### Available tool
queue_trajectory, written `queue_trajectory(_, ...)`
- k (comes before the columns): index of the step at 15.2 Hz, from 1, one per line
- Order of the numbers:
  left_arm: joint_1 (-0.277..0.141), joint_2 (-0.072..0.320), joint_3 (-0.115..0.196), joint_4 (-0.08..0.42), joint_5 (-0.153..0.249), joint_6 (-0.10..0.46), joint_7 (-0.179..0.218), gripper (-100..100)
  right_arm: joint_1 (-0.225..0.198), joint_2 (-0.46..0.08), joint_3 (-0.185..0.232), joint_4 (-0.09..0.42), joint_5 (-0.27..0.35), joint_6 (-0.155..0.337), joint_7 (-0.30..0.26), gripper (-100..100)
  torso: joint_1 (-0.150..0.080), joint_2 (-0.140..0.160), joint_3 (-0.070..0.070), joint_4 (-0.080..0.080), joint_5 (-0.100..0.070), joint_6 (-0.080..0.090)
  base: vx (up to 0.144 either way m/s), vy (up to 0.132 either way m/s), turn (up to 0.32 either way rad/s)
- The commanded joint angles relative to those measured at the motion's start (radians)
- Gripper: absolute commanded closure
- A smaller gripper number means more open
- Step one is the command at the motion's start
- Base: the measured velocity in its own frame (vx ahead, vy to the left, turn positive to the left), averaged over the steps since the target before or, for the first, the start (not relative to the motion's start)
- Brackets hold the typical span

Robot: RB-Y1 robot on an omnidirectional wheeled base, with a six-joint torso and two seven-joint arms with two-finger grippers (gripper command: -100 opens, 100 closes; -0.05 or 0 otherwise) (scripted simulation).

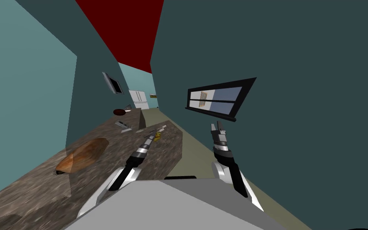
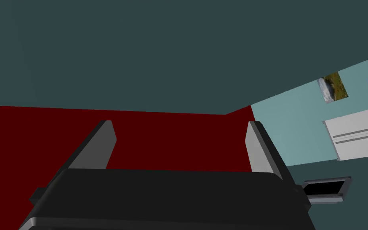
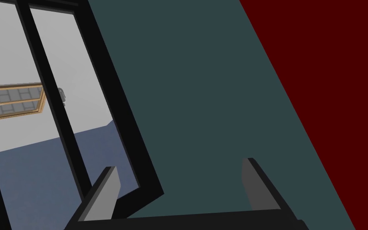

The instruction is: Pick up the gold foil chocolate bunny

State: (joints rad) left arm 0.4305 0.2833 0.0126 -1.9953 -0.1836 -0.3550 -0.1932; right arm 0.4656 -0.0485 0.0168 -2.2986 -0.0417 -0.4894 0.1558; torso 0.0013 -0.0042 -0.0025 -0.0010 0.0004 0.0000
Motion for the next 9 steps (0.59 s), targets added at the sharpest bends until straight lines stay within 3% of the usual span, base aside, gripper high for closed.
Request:
queue_trajectory(1,-0.003,0.006,0.007,0.036,-0.023,0.013,-0.027,-100,0.000,0.000,0.000,0.000,0.000,0.000,0.000,0,0.000,0.000,0.000,0.000,0.000,0.000,0.054,0.004,-0.007)
queue_trajectory(9,-0.041,0.031,0.044,0.179,-0.090,0.049,-0.095,-100,0.000,0.000,0.000,0.000,0.000,0.000,0.000,0,0.000,0.000,0.000,0.000,0.000,0.000,0.053,0.007,-0.004)
